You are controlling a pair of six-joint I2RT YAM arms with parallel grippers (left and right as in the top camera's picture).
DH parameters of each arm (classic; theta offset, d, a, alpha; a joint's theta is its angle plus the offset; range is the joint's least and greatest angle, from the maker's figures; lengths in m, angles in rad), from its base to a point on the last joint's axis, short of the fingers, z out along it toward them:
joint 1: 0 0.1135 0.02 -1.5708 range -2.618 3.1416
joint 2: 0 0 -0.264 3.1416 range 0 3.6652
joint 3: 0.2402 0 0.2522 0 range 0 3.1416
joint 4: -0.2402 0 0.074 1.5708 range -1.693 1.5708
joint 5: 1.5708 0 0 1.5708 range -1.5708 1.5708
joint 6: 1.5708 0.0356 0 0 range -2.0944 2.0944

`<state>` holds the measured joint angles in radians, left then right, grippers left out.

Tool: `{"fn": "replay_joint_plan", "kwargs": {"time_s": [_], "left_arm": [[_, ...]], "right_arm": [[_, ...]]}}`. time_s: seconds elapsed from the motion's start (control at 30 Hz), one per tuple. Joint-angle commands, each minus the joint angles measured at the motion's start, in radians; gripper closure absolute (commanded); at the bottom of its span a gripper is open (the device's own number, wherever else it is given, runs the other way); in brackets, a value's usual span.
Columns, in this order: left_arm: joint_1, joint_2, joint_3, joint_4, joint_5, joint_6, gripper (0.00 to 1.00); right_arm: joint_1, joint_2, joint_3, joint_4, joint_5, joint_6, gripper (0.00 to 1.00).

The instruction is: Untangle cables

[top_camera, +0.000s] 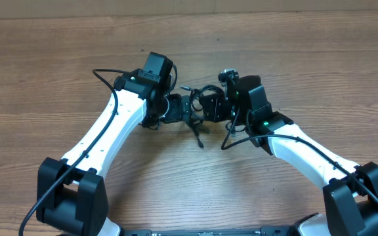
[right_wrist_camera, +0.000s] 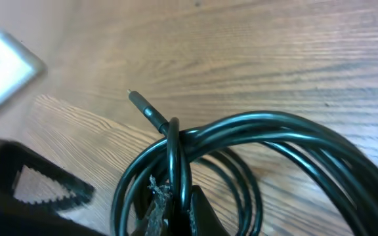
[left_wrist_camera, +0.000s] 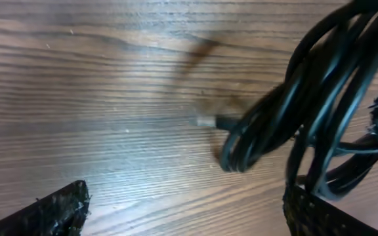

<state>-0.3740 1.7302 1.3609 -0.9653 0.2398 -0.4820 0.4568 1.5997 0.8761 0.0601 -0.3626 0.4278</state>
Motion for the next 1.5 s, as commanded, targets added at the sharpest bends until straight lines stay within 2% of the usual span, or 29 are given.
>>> {"fn": "replay_joint_plan", "kwargs": {"time_s": [0.0,0.07,0.17,0.27,0.33,0.43,0.57,0.73,0.93,1.23,1.27,1.33,1.37,1.4,1.47], "left_arm": [[-0.006,0.003,-0.006,0.005,0.043,-0.07,0.05],[-0.006,0.003,-0.006,0.007,0.044,-0.081,0.05],[-0.005,0.003,-0.006,0.01,0.082,-0.062,0.13],[0.006,0.003,-0.006,0.039,0.215,0.051,0.17],[0.026,0.003,-0.005,0.051,0.337,0.125,0.16],[0.068,0.003,-0.005,0.046,0.41,0.146,0.08],[0.121,0.003,-0.005,0.027,0.414,0.15,0.01],[0.152,0.003,-0.005,0.035,0.354,0.14,0.01],[0.142,0.003,-0.005,0.059,0.349,0.134,0.0],[0.143,0.003,-0.005,0.085,0.348,0.09,0.0],[0.143,0.003,-0.005,0.089,0.348,0.082,0.04],[0.142,0.003,-0.005,0.098,0.348,0.065,0.36],[0.14,0.003,-0.005,0.1,0.348,0.062,0.44],[0.138,0.003,-0.005,0.103,0.348,0.063,0.48],[0.133,0.003,-0.005,0.103,0.348,0.063,0.49]], "right_arm": [[0.0,-0.027,0.008,0.036,-0.059,0.07,0.96],[0.0,-0.027,0.008,0.036,-0.061,0.07,0.96],[-0.001,-0.027,0.008,0.028,-0.057,0.069,0.96],[-0.006,-0.027,0.008,0.018,-0.053,0.065,0.96],[-0.013,-0.027,0.008,0.005,-0.043,0.065,0.96],[-0.02,-0.027,0.008,-0.005,-0.043,0.065,0.96],[-0.02,-0.027,0.008,-0.004,-0.045,0.065,0.96],[-0.02,-0.027,0.008,0.038,-0.135,0.062,0.96],[-0.02,-0.027,0.008,0.104,-0.25,0.062,0.96],[-0.019,-0.027,0.008,0.106,-0.275,0.062,0.96],[-0.019,-0.027,0.008,0.107,-0.28,0.062,0.96],[-0.019,-0.027,0.008,0.107,-0.287,0.062,0.96],[-0.019,-0.027,0.008,0.107,-0.287,0.062,0.96],[-0.019,-0.027,0.008,0.107,-0.287,0.062,0.96],[-0.019,-0.027,0.008,0.109,-0.287,0.062,0.96]]}}
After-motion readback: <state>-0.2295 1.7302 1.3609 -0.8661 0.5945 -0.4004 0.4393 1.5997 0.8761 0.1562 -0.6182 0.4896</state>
